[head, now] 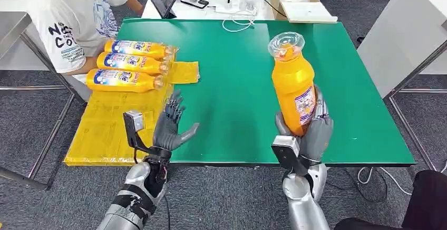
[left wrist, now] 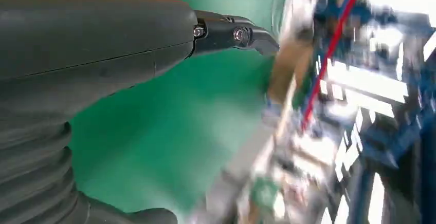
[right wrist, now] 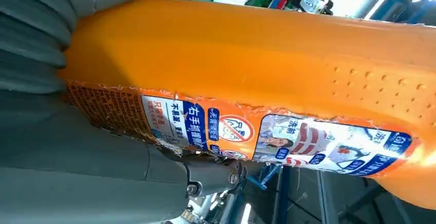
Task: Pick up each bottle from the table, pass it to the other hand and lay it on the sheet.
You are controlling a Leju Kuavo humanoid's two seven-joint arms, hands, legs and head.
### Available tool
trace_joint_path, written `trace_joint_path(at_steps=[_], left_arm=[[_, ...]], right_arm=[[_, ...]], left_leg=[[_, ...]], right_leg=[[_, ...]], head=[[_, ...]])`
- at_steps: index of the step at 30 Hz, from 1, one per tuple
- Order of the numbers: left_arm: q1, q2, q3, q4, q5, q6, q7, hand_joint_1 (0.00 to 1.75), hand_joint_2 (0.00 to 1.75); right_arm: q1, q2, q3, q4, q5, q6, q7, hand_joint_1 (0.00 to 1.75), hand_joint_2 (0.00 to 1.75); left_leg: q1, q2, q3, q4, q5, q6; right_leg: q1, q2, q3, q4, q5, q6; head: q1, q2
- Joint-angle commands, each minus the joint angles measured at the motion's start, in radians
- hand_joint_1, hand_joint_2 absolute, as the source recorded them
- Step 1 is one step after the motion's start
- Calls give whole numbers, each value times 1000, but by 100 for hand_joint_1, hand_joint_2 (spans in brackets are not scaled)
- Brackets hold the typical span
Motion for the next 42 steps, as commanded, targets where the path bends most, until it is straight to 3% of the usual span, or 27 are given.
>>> trace_joint_path(at_steps=[1,8,11,21,42], left_arm=[[43,77,-107,-99,181,-257,46,0,175],[37,77,-141,-91,201,-304,40,0,175],[18,72,-162,-57,191,-314,32,0,175],[-22,55,-215,28,164,-311,35,0,175],[-110,16,-199,215,150,-131,100,0,175]], right_arm=[[-38,-29,133,167,-17,84,-27,175,175],[-112,5,227,394,-3,171,15,175,175],[-167,31,254,526,6,171,4,175,175],[-253,102,370,733,73,158,29,175,175],[-271,140,494,802,138,83,86,175,175]], left_leg=[[-1,5,10,-1,-4,1],[0,5,8,-1,-3,1],[0,6,7,-1,-3,1],[0,3,7,-1,-2,1],[0,-1,6,0,-2,1]], right_leg=[[0,3,8,-2,-3,-3],[1,4,6,-2,-1,-2],[1,4,6,-1,-1,-2],[1,2,6,0,-2,-3],[0,-3,5,0,-3,-2]], head=[[0,0],[0,0],[0,0],[0,0],[0,0]])
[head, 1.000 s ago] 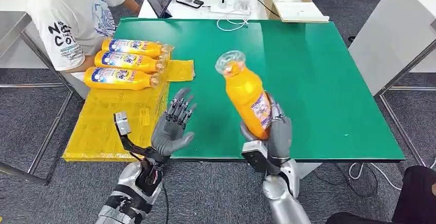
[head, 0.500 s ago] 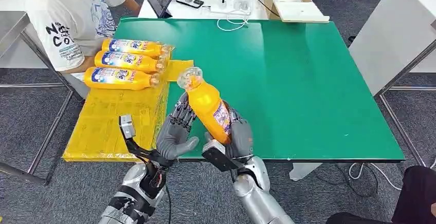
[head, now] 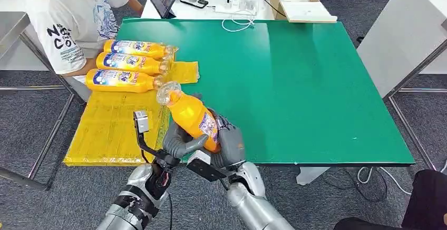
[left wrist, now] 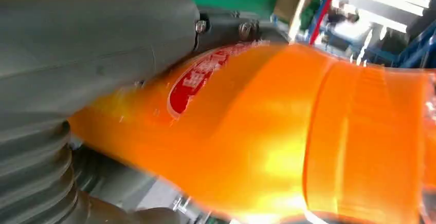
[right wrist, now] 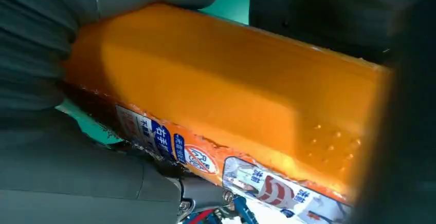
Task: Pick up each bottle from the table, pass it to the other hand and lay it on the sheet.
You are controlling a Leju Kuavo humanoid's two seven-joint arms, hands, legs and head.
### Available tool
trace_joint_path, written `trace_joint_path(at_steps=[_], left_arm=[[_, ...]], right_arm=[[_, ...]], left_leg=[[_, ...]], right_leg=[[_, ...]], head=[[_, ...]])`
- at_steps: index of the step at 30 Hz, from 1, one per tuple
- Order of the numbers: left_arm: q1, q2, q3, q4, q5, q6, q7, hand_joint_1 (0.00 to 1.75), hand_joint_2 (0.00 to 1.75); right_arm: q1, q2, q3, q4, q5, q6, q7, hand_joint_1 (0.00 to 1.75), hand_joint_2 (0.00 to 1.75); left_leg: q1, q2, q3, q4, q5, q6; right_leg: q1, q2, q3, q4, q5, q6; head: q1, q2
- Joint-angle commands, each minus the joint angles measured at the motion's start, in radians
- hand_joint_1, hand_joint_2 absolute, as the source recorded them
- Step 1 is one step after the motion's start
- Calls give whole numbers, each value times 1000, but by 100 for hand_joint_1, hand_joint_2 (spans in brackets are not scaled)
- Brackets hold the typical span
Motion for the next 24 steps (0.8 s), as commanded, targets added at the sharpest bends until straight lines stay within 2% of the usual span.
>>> trace_joint_path(at_steps=[1,7,11,13,14,15,16,17,18,24], left_arm=[[-84,-23,-51,162,-10,39,19,0,175],[-101,-41,-7,180,31,75,20,0,175],[-69,-62,49,105,122,53,9,0,175],[-64,-62,51,90,127,56,13,0,175],[-53,-68,65,63,152,59,24,0,175],[-44,-71,72,38,164,70,22,14,175],[-38,-76,82,17,176,79,16,110,175],[-34,-78,87,-1,181,86,14,169,175],[-25,-79,90,-28,184,97,12,175,175],[-25,-79,90,-28,184,97,12,175,175]], right_arm=[[-52,9,123,124,14,-4,5,175,175],[-47,16,164,147,6,15,4,175,175],[-55,15,170,158,-18,36,3,175,175],[-56,15,171,159,-20,36,4,175,175],[-58,15,174,160,-23,39,6,175,175],[-58,14,177,161,-26,40,10,175,175],[-59,14,179,163,-28,43,15,175,175],[-61,14,181,166,-29,49,21,175,175],[-61,13,184,168,-29,48,25,175,175],[-61,13,184,168,-29,48,25,175,175]], left_leg=[[-1,-2,3,-1,-1,1],[0,0,2,0,-1,1],[0,-1,5,1,-3,1],[0,-1,1,0,-1,1],[0,-1,5,1,-3,1],[0,-1,3,1,-2,1],[0,-1,5,1,-3,2],[0,-1,1,0,-1,1],[0,0,1,1,-1,1],[0,-2,3,0,-2,1]], right_leg=[[0,-3,4,0,-2,-1],[0,-1,2,0,-1,-1],[1,-3,5,1,-3,-2],[1,-2,2,0,-1,-1],[1,-3,5,0,-3,-2],[0,-2,4,0,-2,-2],[0,-3,6,1,-4,-2],[0,-2,2,0,-1,-1],[0,-2,1,0,-1,-1],[1,-3,3,0,-2,-2]], head=[[0,0],[0,0],[0,0],[0,0],[0,0],[0,0],[0,0],[0,0],[0,0],[0,0]])
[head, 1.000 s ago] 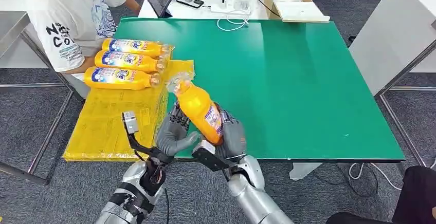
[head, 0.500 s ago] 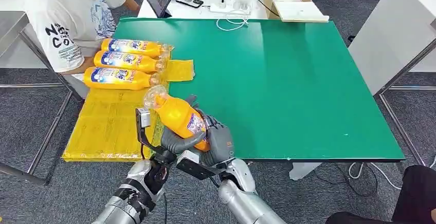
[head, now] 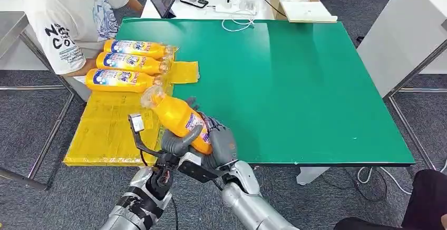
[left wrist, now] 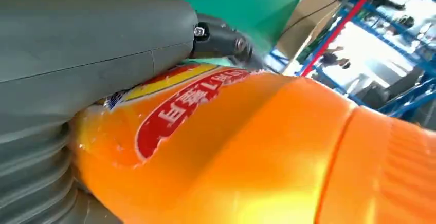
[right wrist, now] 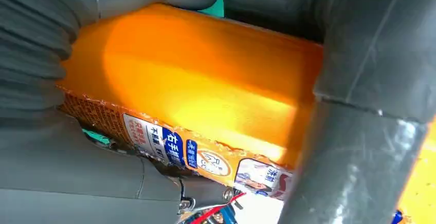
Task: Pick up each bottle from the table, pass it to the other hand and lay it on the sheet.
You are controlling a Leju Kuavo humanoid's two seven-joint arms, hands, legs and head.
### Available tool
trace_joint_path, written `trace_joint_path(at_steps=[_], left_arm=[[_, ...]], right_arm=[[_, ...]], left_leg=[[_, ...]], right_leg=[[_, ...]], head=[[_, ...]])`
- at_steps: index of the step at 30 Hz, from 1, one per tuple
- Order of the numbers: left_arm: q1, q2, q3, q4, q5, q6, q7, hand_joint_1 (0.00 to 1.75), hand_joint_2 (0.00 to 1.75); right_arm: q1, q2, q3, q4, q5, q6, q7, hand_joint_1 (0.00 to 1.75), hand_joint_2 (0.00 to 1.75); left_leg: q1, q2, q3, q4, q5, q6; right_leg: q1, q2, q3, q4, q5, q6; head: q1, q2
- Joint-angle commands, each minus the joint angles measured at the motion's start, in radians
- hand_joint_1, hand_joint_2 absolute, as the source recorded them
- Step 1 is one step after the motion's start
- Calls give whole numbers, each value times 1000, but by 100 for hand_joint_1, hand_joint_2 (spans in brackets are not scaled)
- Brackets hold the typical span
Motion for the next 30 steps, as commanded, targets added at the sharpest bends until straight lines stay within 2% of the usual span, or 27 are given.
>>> trace_joint_path(at_steps=[1,7,8,10,11,12,13,14,18,20,21,22,26,27,30], left_arm=[[-45,-38,24,-35,9,5,5,175,175],[-36,-42,25,-63,5,55,-4,175,175],[-36,-40,16,-65,-11,61,-10,175,175],[-35,-37,1,-63,-28,61,-14,175,175],[-35,-35,-7,-60,-41,66,-19,175,175],[-35,-35,-16,-53,-51,66,-21,175,175],[-35,-31,-25,-53,-63,64,-27,175,175],[-33,-31,-30,-52,-77,73,-40,175,175],[-35,-19,-30,-79,-194,171,-116,175,175],[-41,-4,-27,-106,-312,289,-182,175,175],[-41,-2,-23,-109,-326,300,-185,175,175],[-46,7,-15,-120,-426,414,-232,175,175],[-66,18,50,-121,-542,572,-294,175,175],[-77,26,65,-113,-602,655,-323,175,175],[-88,30,82,-101,-613,670,-323,175,175]], right_arm=[[-7,8,79,83,8,36,-4,175,175],[-11,5,84,87,1,39,6,175,175],[-15,5,85,90,2,40,10,175,175],[-19,5,84,92,0,43,15,175,175],[-21,5,82,92,-3,44,16,173,175],[-23,6,75,92,-14,51,16,108,175],[-24,7,67,88,-23,52,17,0,175],[-26,11,57,88,-38,69,27,0,0],[-25,1,23,51,-86,96,31,0,0],[-14,-18,-12,-1,-128,107,17,0,0],[-11,-21,-17,-15,-132,108,17,0,0],[2,-36,-37,-73,-151,101,7,0,0],[35,-67,-71,-225,-173,107,16,0,0],[42,-70,-78,-256,-180,111,19,0,0],[48,-69,-80,-273,-181,107,20,0,0]], left_leg=[[0,-2,4,1,-2,1],[0,-3,6,1,-3,2],[0,-2,3,0,-1,1],[0,-4,6,1,-3,2],[0,-3,3,0,-1,1],[0,-3,5,0,-2,2],[0,-3,2,0,-1,1],[0,-3,4,0,-2,1],[0,-3,3,1,-2,1],[0,-3,3,0,-1,1],[0,-3,1,0,-1,1],[0,-4,4,1,-2,1],[0,-3,5,0,-2,2],[0,-2,3,0,-1,1],[0,-2,4,0,-2,1]], right_leg=[[1,-4,5,0,-3,-2],[1,-4,7,0,-4,-2],[1,-3,3,0,-2,-1],[1,-5,8,0,-5,-2],[1,-4,4,0,-2,-2],[1,-5,6,0,-4,-2],[1,-4,3,0,-2,-1],[0,-5,5,0,-3,-2],[1,-4,4,0,-3,-2],[1,-4,4,0,-2,-2],[1,-4,2,0,-2,-1],[0,-5,5,1,-3,-2],[1,-5,6,0,-3,-2],[1,-3,4,0,-2,-2],[0,-2,5,0,-2,-2]], head=[[0,0],[0,0],[0,0],[0,0],[0,0],[0,0],[0,0],[0,0],[0,0],[0,0],[0,0],[0,0],[0,0],[0,0],[0,0]])
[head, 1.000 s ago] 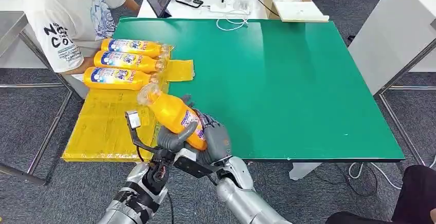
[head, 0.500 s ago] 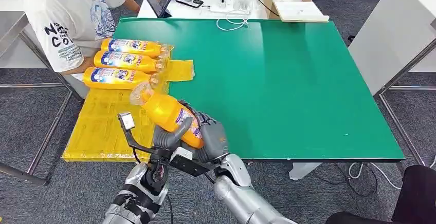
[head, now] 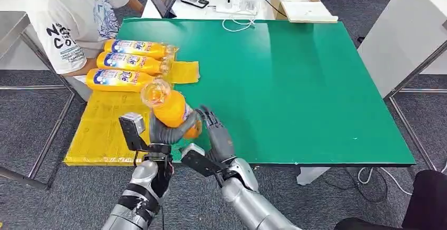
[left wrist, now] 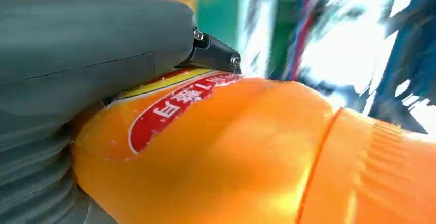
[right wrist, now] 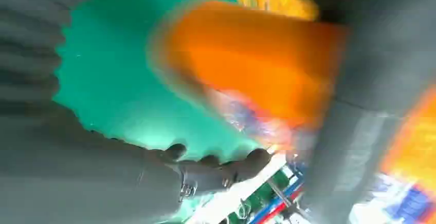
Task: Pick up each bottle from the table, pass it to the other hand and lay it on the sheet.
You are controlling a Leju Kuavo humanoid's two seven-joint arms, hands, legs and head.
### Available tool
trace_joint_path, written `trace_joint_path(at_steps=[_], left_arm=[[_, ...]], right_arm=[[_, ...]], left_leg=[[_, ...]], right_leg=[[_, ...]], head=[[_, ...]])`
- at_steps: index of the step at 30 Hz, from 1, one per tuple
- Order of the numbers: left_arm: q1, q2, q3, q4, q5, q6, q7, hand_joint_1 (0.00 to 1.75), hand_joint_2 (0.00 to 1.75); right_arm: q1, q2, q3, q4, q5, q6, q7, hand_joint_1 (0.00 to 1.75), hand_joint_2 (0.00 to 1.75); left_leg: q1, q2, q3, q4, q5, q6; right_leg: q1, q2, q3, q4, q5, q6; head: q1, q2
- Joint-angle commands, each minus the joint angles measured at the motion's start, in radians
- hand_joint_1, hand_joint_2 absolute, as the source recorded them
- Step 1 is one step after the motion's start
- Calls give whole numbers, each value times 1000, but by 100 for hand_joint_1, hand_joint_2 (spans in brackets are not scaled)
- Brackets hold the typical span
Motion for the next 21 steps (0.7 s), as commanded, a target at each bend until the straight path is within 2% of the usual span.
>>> trace_joint_path(at_steps=[1,3,4,5,6,8,9,10,12,14,15,16,19,20,21], left_arm=[[-87,47,71,19,-146,197,-37,175,175],[-107,58,87,51,-184,259,-37,175,175],[-117,72,81,65,-245,351,-37,175,175],[-130,73,98,96,-224,344,-37,175,175],[-141,81,107,110,-228,361,-37,175,175],[-166,101,92,171,-295,438,-37,175,175],[-184,114,86,217,-344,493,-37,175,175],[-208,122,105,289,-431,493,-32,175,175],[-228,99,227,338,-624,493,-37,175,175],[-259,95,337,432,-929,493,44,175,175],[-263,103,346,448,-954,493,41,175,175],[-266,117,353,472,-1123,493,137,175,175],[-269,119,360,485,-1128,493,134,175,175],[-282,144,346,524,-1267,493,223,175,175],[-282,144,346,524,-1267,493,223,175,175]], right_arm=[[30,-51,-62,-175,-19,-5,1,0,0],[39,-50,-63,-199,-30,-18,-18,0,0],[42,-49,-58,-211,-33,-20,-29,0,0],[47,-47,-55,-225,-36,-29,-35,0,0],[54,-48,-45,-245,-34,-37,-37,0,0],[62,-49,-33,-270,-35,-47,-43,0,0],[66,-48,-27,-287,-44,-50,-53,0,0],[72,-46,-29,-306,-55,-66,-72,0,0],[83,-50,-23,-341,-70,-70,-79,0,0],[101,-55,-18,-399,-104,-94,-111,0,0],[105,-56,-16,-412,-106,-96,-111,0,0],[113,-58,-14,-443,-118,-110,-126,0,0],[114,-58,-13,-450,-120,-113,-128,0,0],[123,-60,-10,-486,-137,-129,-145,0,0],[123,-60,-10,-486,-137,-129,-145,0,0]], left_leg=[[0,1,3,0,-1,1],[0,0,3,0,-1,1],[0,0,4,0,-2,1],[-1,0,7,0,-3,1],[0,1,3,0,-1,1],[-1,1,8,0,-3,1],[0,1,5,-1,-1,1],[-1,0,7,-1,-2,1],[0,0,4,-1,-1,1],[-1,2,5,-1,-1,1],[-1,2,7,-1,-2,1],[0,3,6,-1,-2,1],[-1,3,8,-1,-3,1],[-1,3,10,0,-4,2],[-1,2,9,0,-4,1]], right_leg=[[0,0,3,0,-1,-1],[0,-1,2,0,-1,-1],[0,-2,5,0,-2,-2],[0,-2,7,1,-3,-3],[0,0,2,0,-1,-1],[0,-1,7,0,-3,-3],[0,-1,4,0,-2,-2],[0,-2,6,0,-2,-2],[0,-1,4,0,-1,-2],[0,0,4,0,-1,-2],[0,0,6,0,-2,-2],[0,1,5,0,-2,-2],[0,1,7,0,-3,-3],[0,0,9,0,-4,-3],[0,0,8,0,-4,-3]], head=[[0,0],[0,0],[0,0],[0,0],[0,0],[0,0],[0,0],[0,0],[0,0],[0,0],[0,0],[0,0],[0,0],[0,0],[0,0]])
